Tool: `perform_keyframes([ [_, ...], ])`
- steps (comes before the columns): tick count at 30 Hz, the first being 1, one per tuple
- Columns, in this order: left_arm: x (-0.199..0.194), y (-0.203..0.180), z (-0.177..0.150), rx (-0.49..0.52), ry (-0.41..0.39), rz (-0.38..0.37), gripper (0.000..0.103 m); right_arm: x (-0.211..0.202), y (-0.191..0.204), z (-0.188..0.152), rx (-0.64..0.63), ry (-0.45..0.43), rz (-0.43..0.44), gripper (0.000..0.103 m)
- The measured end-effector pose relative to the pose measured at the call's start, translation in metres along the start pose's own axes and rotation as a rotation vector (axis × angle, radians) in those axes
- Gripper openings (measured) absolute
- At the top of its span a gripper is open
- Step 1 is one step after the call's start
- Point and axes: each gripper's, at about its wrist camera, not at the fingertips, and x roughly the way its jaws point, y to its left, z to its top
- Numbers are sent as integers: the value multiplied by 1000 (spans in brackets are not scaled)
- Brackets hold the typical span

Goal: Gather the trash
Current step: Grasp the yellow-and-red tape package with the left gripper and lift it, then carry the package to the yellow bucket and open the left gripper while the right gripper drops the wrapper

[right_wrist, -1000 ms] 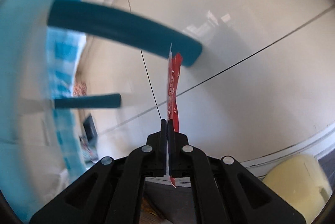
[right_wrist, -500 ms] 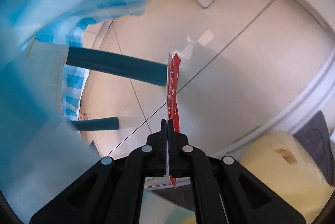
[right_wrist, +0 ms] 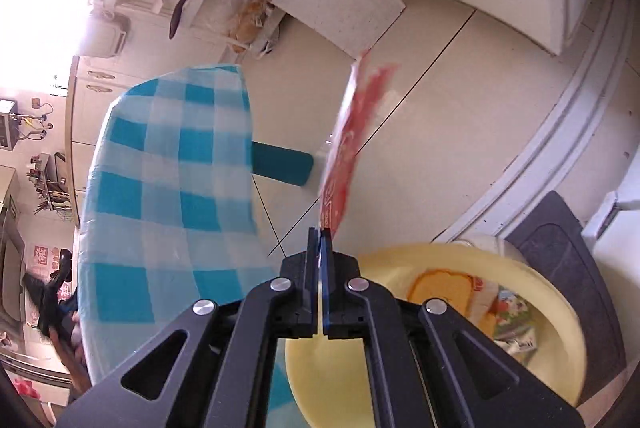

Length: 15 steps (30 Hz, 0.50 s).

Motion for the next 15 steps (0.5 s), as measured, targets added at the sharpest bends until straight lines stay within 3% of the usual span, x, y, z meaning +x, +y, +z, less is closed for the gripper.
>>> perform_keyframes([
  [4,51,-5,11,-14,78,100,95,-25,4,-19,-42,-20,10,1],
  [6,58,-15,12,15,43,116,90,-39,6,-31,-65,-29,9,1],
  [7,59,-22,12,33,26,116,83,-47,8,-37,-75,-34,7,1],
  [9,58,-35,14,58,10,97,42,-61,8,-51,-96,-38,-3,1],
  [11,58,-37,17,28,29,6,4,-72,8,-65,-113,-32,-23,1],
  [12,60,-36,17,9,46,-36,2,-75,8,-72,-128,-26,-44,1],
  [15,56,-45,9,44,53,-69,1,-77,11,-88,-185,2,-111,1],
])
